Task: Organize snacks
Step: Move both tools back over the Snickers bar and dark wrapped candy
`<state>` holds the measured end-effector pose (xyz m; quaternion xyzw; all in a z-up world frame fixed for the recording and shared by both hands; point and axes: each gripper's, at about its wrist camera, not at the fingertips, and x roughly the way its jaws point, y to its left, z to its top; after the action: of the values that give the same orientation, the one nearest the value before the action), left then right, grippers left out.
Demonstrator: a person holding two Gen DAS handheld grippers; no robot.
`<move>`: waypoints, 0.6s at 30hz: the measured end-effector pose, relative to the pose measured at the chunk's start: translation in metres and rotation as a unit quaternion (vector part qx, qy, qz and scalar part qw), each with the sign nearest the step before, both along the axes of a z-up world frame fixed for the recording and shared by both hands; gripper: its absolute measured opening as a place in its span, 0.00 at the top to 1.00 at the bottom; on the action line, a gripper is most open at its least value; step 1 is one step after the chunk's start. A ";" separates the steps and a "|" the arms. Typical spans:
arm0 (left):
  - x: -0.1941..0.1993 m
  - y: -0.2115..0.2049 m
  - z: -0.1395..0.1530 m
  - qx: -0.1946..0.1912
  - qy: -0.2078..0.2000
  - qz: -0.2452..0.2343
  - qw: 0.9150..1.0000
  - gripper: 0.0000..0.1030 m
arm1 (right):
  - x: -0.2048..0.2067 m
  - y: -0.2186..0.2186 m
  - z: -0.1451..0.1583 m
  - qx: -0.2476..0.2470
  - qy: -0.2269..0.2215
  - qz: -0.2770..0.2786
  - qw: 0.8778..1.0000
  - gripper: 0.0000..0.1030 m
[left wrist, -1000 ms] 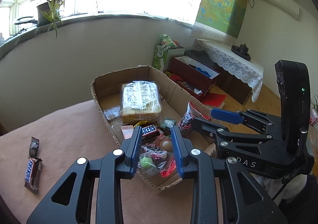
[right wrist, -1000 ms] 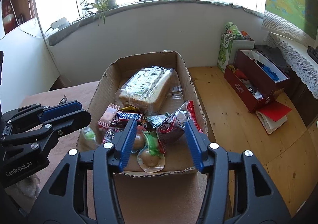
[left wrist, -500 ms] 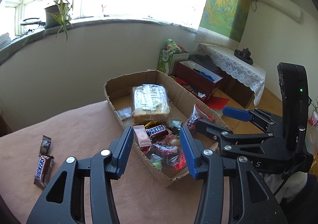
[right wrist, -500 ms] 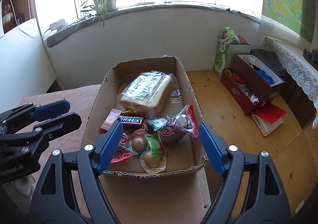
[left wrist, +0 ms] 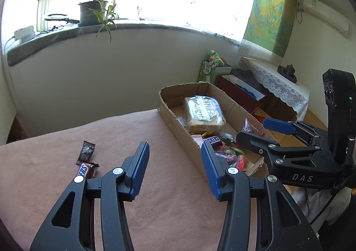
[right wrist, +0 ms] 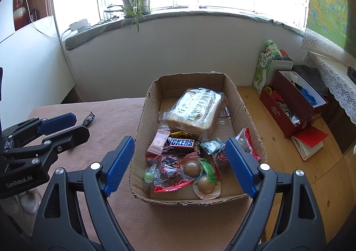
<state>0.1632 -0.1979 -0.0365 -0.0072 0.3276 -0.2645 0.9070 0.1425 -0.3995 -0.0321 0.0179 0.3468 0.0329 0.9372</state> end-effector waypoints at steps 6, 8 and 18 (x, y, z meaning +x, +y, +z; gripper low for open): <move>0.006 0.038 -0.007 -0.005 0.011 0.031 0.999 0.54 | 0.009 0.030 -0.001 0.002 0.007 0.026 1.000 0.16; 0.008 0.054 -0.012 -0.008 0.019 0.045 0.999 0.52 | 0.011 0.040 -0.001 0.005 0.009 0.035 0.999 0.16; 0.016 0.129 -0.047 -0.013 0.070 0.111 0.991 0.52 | 0.028 0.089 -0.003 0.023 0.018 0.084 0.996 0.12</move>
<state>0.1789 -0.0688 -0.0840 -0.0732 0.3837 -0.1656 0.9055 0.1701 -0.3103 -0.0352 0.0111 0.3633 0.1196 0.9239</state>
